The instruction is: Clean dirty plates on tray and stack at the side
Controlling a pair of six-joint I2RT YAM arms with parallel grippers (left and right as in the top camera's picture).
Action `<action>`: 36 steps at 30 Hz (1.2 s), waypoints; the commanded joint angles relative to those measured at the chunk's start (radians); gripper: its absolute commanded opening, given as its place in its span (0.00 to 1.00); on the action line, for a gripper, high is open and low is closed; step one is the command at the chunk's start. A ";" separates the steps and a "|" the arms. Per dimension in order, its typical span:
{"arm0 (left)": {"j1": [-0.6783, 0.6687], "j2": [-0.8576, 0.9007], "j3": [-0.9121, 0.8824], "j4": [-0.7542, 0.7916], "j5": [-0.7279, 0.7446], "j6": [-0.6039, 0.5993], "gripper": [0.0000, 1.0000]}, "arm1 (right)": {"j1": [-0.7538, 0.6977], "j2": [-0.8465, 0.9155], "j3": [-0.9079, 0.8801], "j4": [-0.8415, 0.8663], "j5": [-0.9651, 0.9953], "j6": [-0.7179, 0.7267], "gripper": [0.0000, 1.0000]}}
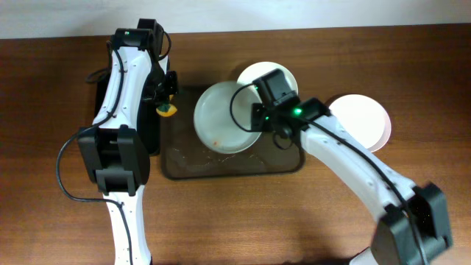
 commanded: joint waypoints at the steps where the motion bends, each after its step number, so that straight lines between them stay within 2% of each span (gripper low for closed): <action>1: 0.002 -0.004 0.015 0.028 0.081 0.012 0.01 | 0.032 -0.031 0.009 -0.013 0.298 -0.045 0.04; 10: 0.002 -0.004 0.015 0.043 0.086 0.012 0.01 | 0.220 -0.034 0.009 -0.019 0.909 -0.076 0.04; 13: 0.002 -0.004 0.015 0.044 0.086 0.012 0.00 | 0.294 -0.034 0.009 0.012 1.023 -0.135 0.04; 22: 0.003 -0.004 0.015 0.047 0.086 0.012 0.01 | 0.468 -0.034 0.009 0.024 1.268 -0.134 0.04; 27: 0.003 -0.004 0.015 0.047 0.086 0.012 0.01 | 0.474 -0.034 0.009 0.056 1.262 -0.130 0.04; 29: 0.003 -0.004 0.015 0.049 0.086 0.012 0.00 | 0.469 -0.034 0.009 0.067 1.200 -0.130 0.04; 36: 0.003 -0.004 0.015 0.043 0.086 0.013 0.00 | 0.312 -0.016 0.008 0.034 0.482 0.078 0.04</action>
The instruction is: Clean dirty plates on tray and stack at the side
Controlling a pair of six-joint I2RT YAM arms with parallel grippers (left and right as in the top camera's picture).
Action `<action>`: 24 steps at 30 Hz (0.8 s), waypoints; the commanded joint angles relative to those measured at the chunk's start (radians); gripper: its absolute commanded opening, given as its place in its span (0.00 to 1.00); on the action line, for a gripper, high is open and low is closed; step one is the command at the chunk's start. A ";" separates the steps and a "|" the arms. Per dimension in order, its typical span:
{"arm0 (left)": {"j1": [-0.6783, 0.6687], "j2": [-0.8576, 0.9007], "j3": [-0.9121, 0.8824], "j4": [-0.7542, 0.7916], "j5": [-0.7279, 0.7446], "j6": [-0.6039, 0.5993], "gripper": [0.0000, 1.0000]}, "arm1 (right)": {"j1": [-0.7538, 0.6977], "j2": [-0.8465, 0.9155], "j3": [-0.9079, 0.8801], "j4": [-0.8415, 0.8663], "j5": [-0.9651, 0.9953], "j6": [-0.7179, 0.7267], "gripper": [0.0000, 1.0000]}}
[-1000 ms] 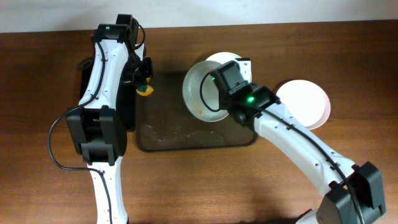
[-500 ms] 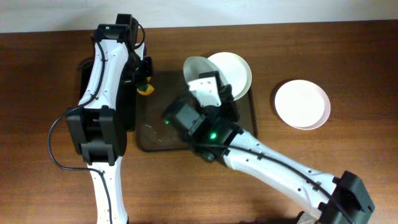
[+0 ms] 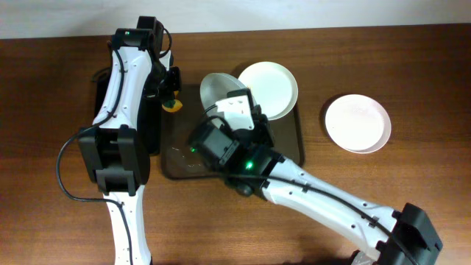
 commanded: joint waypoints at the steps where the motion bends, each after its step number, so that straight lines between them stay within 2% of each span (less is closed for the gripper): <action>1: 0.003 -0.004 0.015 -0.004 0.017 0.012 0.00 | -0.120 0.014 0.008 -0.016 -0.440 0.164 0.04; 5: 0.003 -0.004 0.015 -0.004 0.018 0.012 0.01 | -0.219 0.098 0.007 -0.018 -0.648 0.235 0.04; 11: 0.001 -0.004 0.015 -0.012 0.019 0.012 0.00 | -0.257 0.274 0.007 0.041 -0.821 0.331 0.04; 19: -0.002 -0.004 0.008 -0.134 0.066 0.035 0.00 | -0.299 0.339 0.007 0.125 -0.906 0.365 0.04; 24: -0.015 -0.004 -0.047 -0.175 0.065 -0.007 0.00 | -0.340 0.339 0.007 0.162 -0.928 0.407 0.04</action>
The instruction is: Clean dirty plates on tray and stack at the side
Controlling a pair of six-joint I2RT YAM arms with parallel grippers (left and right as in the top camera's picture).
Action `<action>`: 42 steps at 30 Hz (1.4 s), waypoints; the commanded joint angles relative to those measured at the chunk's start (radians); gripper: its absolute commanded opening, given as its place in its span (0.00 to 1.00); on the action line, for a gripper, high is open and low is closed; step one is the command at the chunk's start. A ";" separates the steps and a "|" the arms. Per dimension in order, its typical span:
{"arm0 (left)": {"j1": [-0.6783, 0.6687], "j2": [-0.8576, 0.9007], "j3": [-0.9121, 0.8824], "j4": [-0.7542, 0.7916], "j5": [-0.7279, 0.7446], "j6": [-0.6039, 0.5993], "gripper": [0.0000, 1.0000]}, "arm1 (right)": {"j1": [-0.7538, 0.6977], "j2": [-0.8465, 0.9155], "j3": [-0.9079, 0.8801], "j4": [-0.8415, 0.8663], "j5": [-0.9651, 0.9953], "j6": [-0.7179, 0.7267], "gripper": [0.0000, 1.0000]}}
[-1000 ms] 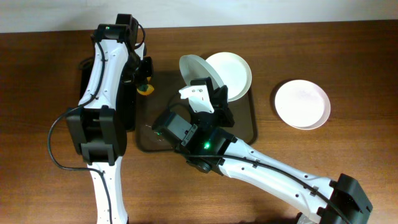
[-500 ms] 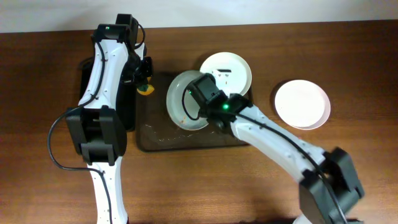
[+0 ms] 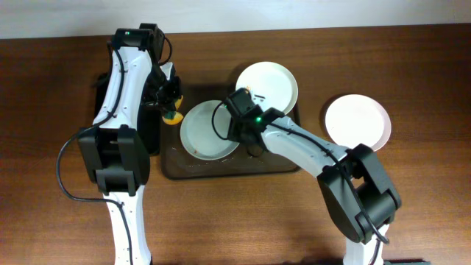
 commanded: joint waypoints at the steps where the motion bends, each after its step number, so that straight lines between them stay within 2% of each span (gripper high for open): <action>1: -0.023 -0.004 -0.063 -0.009 0.014 -0.028 0.01 | -0.028 0.006 0.007 0.019 -0.028 0.040 0.04; 5: -0.075 -0.004 -0.156 0.047 -0.046 -0.152 0.00 | -0.029 0.006 0.006 0.021 -0.028 0.039 0.04; 7: -0.116 -0.004 -0.216 0.112 -0.143 -0.321 0.01 | -0.029 0.006 0.006 0.021 -0.028 0.040 0.04; 9: -0.152 -0.004 -0.262 0.159 -0.182 -0.421 0.01 | -0.029 0.006 0.006 0.021 -0.028 0.039 0.04; 11: -0.185 -0.004 -0.298 0.199 -0.208 -0.496 0.00 | -0.029 0.007 0.006 0.021 -0.028 0.039 0.04; 15: -0.238 -0.004 -0.373 0.270 -0.220 -0.553 0.00 | -0.029 0.007 0.006 0.021 -0.028 0.039 0.04; 19: -0.270 -0.004 -0.430 0.253 -0.212 -0.553 0.00 | -0.029 0.007 0.006 0.025 -0.027 0.039 0.04; 25: -0.275 -0.004 -0.433 0.171 -0.103 -0.525 0.01 | -0.029 0.006 0.006 0.025 -0.027 0.039 0.04; 30: -0.282 -0.004 -0.433 0.194 -0.035 -0.522 0.00 | -0.029 0.006 0.006 0.025 -0.027 0.039 0.04; 36: -0.290 -0.004 -0.433 0.303 -0.224 -0.519 0.00 | -0.029 0.006 0.006 0.024 -0.027 0.032 0.04; 42: -0.290 -0.004 -0.433 0.371 -0.289 -0.510 0.01 | -0.029 0.006 0.006 0.024 -0.028 0.031 0.04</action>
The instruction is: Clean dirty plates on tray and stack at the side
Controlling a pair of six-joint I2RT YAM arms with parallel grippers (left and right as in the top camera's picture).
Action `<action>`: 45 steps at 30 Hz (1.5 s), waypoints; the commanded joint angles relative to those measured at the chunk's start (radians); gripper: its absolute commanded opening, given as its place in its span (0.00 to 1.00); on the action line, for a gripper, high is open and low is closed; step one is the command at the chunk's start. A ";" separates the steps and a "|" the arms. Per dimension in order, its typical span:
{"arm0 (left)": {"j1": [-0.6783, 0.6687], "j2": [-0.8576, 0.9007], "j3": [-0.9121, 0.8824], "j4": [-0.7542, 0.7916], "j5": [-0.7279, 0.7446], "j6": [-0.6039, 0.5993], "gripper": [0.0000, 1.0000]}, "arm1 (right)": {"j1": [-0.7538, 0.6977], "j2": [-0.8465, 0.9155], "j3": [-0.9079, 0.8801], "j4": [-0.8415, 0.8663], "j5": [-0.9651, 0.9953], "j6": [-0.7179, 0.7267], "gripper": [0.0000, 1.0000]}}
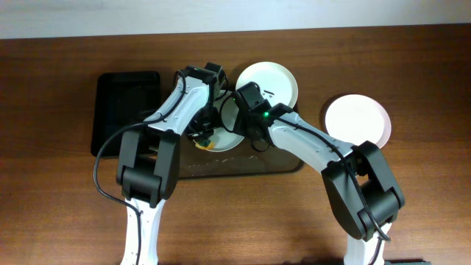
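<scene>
A dirty white plate (pixel 229 137) sits over the dark tray (pixel 250 163), mostly covered by both arms. My right gripper (pixel 244 124) is shut on its right rim. My left gripper (pixel 205 138) reaches over the plate's left part, shut on a yellow and green sponge (pixel 207 144) that presses on the plate. A second white plate (pixel 274 82) lies at the tray's far right corner. Clean white plates (pixel 358 123) are stacked on the table to the right of the tray.
A black rectangular holder (pixel 125 110) stands on the table left of the tray. Crumbs and smears lie on the tray's near part (pixel 193 168). Brown table surface surrounds everything.
My left arm has moved from the tray's left edge to over the held plate, bringing the sponge onto it. The plate sits a little further right in my right gripper.
First my right gripper held the dirty plate over the tray's middle while the left held the sponge by the black holder. Then the plate was tilted at the tray's far side. After that it lay flat at the tray's left, and now the sponge is on it.
</scene>
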 commanded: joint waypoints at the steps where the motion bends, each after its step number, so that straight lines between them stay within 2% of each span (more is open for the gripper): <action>1: -0.010 0.040 -0.024 0.062 -0.068 0.009 0.00 | 0.006 0.005 0.006 0.009 -0.019 0.009 0.04; 5: -0.011 0.040 -0.024 0.121 -0.183 0.008 0.01 | 0.006 0.005 0.006 0.010 -0.035 0.009 0.04; 21: -0.013 0.040 -0.024 0.337 -0.282 0.007 0.01 | 0.009 0.005 0.006 0.009 -0.076 0.005 0.04; 31: -0.013 0.039 0.009 0.348 -0.469 0.007 0.01 | 0.010 0.005 0.006 0.006 -0.094 -0.014 0.04; 37: -0.013 0.039 0.073 0.341 -0.463 0.023 0.01 | 0.010 0.006 0.006 0.002 -0.093 -0.018 0.04; 41: -0.014 0.040 0.062 0.259 -0.285 0.204 0.00 | 0.008 0.006 0.006 0.002 -0.093 -0.018 0.04; 45: -0.014 0.040 -0.008 0.216 -0.189 0.271 0.00 | 0.008 0.006 0.006 0.004 -0.093 -0.018 0.04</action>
